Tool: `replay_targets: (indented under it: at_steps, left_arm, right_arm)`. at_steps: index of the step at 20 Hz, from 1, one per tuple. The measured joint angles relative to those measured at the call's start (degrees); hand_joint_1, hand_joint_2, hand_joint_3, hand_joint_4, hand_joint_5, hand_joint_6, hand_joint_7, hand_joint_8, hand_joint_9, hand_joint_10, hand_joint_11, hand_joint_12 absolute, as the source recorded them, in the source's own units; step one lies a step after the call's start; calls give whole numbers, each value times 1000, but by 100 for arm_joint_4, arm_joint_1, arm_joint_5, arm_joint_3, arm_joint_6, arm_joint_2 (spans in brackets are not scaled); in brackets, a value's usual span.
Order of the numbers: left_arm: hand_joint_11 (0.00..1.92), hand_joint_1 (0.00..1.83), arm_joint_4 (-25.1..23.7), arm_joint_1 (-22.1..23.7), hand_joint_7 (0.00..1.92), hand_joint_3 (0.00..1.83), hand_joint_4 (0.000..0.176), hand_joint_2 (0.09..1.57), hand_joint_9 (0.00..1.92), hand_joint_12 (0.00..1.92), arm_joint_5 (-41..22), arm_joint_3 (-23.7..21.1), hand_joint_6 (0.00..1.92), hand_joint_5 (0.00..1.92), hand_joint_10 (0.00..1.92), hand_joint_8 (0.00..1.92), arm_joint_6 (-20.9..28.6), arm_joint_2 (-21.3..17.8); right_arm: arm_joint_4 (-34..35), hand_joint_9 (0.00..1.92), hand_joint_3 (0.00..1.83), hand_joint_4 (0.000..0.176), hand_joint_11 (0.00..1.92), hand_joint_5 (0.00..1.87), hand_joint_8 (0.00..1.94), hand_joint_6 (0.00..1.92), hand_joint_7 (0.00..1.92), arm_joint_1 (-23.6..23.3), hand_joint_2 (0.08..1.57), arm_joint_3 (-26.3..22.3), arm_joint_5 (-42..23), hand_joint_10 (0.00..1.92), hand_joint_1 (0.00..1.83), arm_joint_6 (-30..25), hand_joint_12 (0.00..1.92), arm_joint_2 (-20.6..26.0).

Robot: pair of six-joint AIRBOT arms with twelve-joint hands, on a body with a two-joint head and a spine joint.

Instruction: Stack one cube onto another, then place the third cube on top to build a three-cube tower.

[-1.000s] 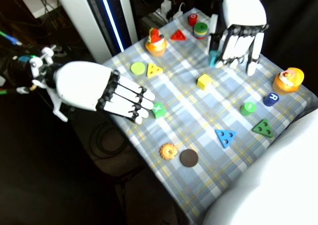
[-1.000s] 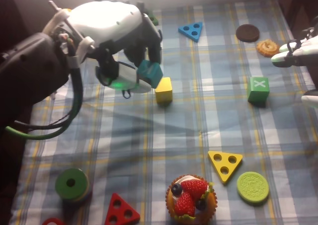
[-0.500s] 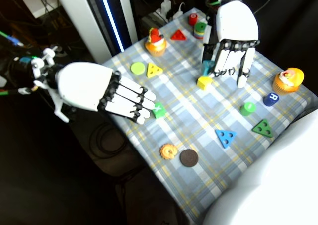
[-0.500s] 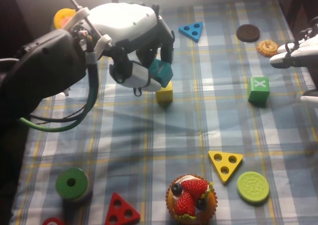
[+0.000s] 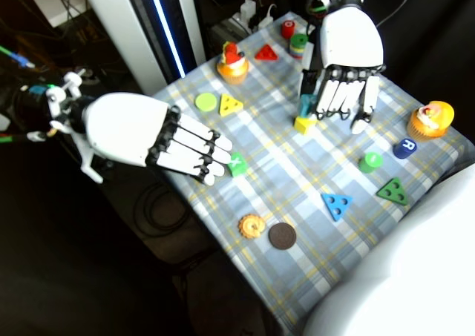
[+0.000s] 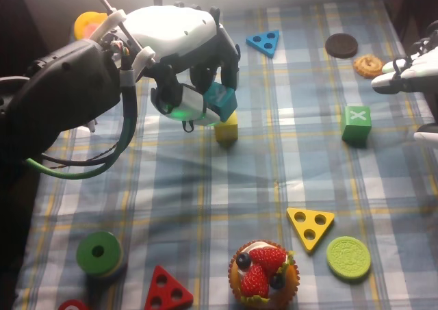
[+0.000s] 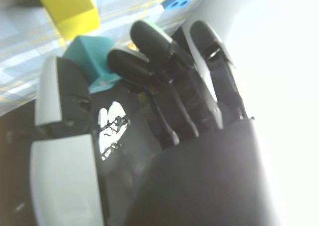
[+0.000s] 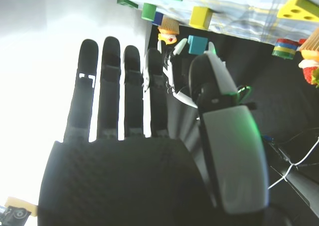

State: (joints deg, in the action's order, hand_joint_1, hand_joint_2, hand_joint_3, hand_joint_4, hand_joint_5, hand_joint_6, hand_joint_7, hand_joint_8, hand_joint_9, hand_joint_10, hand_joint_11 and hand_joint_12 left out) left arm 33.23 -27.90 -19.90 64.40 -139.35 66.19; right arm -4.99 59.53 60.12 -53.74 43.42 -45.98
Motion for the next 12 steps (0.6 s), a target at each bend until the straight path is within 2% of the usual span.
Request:
replay_targets:
  at_steps: [7,8,12]
  left_arm:
    - [295,1243,11,0,1008,1,0,1095,882,680,107,48,681,1058,723,1116,0,15]
    - [289,1234,20,-2,1002,3,0,1106,872,664,107,66,776,1005,685,1115,-2,31]
    - [292,1216,17,-2,976,1,0,1130,857,607,120,72,927,922,481,1139,0,44]
  right_arm:
    - [-4,550,1,0,144,533,0,1,527,0,1258,17,2,0,742,-4,1002,-24]
    - [-7,553,0,0,149,535,0,0,527,0,1256,17,0,1,756,-4,1037,-22]
    - [-15,565,1,0,153,539,5,2,543,0,1257,17,2,4,743,-4,1044,-24]
